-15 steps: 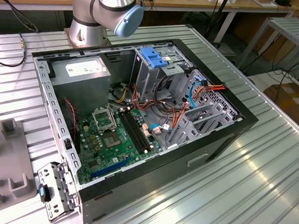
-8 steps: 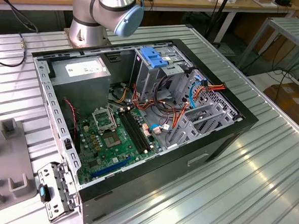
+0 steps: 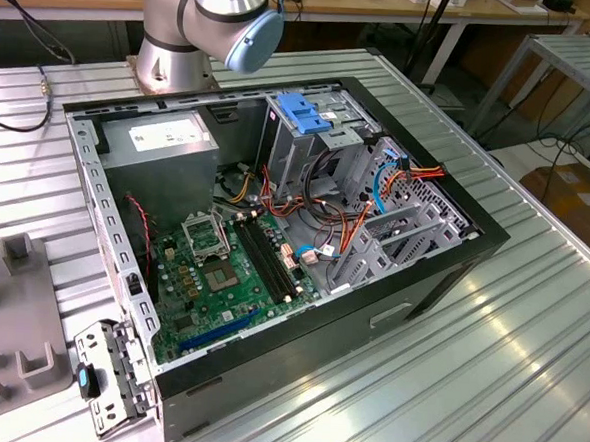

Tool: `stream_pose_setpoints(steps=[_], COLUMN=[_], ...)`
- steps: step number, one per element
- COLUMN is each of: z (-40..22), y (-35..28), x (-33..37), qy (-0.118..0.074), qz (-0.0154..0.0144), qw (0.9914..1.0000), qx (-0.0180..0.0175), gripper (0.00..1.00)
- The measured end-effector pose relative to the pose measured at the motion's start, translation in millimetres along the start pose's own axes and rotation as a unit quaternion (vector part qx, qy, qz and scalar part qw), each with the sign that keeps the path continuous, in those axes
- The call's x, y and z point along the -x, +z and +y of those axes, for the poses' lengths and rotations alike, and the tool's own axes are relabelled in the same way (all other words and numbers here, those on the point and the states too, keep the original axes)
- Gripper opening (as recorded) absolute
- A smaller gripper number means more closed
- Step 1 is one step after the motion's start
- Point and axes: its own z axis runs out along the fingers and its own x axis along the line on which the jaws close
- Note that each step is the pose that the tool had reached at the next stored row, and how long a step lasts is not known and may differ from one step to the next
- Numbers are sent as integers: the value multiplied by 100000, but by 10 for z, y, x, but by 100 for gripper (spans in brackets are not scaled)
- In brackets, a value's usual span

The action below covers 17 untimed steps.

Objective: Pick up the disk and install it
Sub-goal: 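Pick up the disk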

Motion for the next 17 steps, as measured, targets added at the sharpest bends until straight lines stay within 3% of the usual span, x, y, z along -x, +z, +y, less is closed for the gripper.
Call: stream_pose_setpoints(steps=[5,17], z=[-1,-6], y=[-55,-272], x=[0,1], qy=[0,1], qz=[7,5], qw=[100000,100000], qx=[16,13], gripper=[37,37])
